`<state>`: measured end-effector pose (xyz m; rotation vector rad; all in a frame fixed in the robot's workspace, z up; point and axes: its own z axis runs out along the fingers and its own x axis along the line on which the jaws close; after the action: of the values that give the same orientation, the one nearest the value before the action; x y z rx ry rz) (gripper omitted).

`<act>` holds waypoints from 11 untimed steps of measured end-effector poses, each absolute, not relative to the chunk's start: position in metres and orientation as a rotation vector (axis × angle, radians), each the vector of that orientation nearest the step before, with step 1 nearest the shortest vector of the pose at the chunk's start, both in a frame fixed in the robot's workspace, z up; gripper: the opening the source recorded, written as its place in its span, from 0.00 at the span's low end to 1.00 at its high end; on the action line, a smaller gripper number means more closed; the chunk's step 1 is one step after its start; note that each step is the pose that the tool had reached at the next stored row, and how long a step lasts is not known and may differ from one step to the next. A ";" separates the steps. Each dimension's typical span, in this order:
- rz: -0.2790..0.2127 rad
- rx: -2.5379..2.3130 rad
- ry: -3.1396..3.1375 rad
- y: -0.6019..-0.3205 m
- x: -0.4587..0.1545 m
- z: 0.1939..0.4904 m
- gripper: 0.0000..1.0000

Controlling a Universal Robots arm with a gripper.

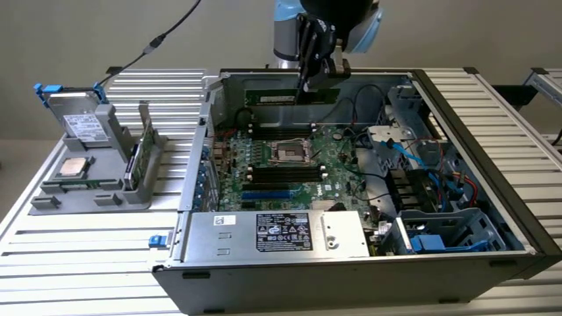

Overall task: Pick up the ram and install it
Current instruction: 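Pick up the ram and move it above insertion slot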

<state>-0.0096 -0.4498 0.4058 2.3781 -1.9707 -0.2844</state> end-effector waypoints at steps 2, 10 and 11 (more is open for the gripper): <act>-0.284 2.378 -1.971 -0.445 -0.008 0.404 0.14; -0.281 2.373 -1.983 -0.440 -0.006 0.401 0.14; -0.280 2.372 -1.987 -0.440 -0.006 0.400 0.14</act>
<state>-0.0060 -0.4395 0.4005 2.3716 -1.9868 -0.2799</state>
